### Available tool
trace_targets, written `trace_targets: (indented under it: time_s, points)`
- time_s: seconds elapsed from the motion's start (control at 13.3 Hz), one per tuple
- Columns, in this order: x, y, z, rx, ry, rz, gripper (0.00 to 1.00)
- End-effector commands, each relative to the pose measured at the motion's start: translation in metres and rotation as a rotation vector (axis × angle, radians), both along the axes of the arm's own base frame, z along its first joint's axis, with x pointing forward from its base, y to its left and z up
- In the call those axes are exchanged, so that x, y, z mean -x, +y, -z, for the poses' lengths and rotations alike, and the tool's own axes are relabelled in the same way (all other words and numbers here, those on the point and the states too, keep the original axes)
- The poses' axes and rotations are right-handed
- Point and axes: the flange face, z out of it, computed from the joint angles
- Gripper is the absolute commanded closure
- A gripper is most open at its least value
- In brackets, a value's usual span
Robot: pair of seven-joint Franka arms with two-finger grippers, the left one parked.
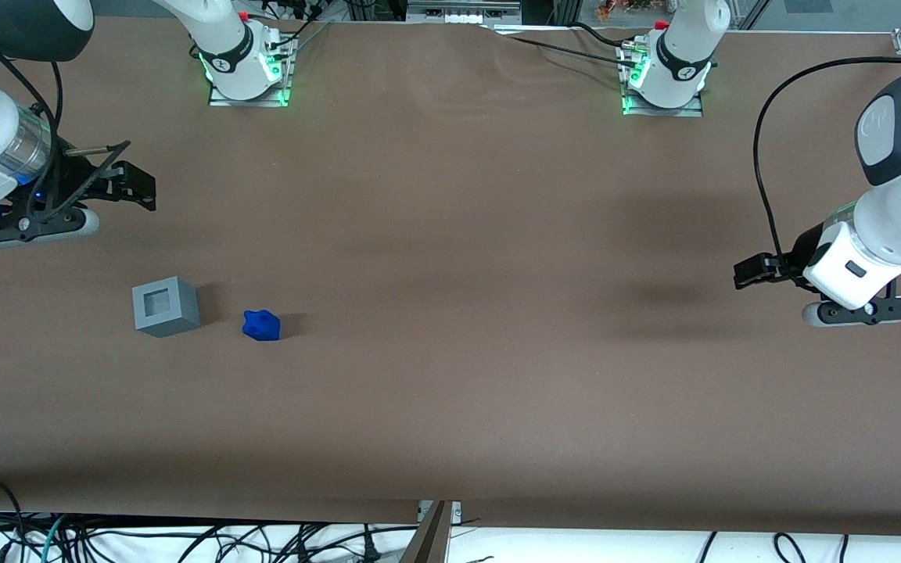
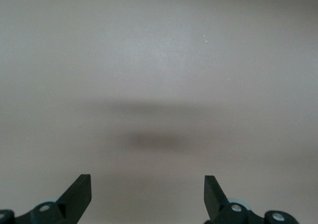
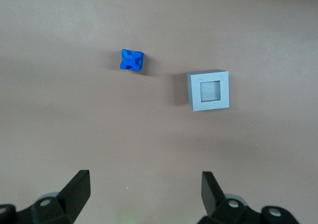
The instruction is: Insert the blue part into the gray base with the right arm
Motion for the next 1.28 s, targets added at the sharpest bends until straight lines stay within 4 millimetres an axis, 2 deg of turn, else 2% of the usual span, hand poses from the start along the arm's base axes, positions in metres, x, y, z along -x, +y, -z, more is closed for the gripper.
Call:
trace_targets:
  time_s: [0.0,1.2]
  points:
    - [-0.0030,-0.0030,-0.0050,-0.001,-0.008,-0.006,0.01]
    - [0.0000,-0.0008,-0.0034,-0.025,0.012,-0.010,0.01]
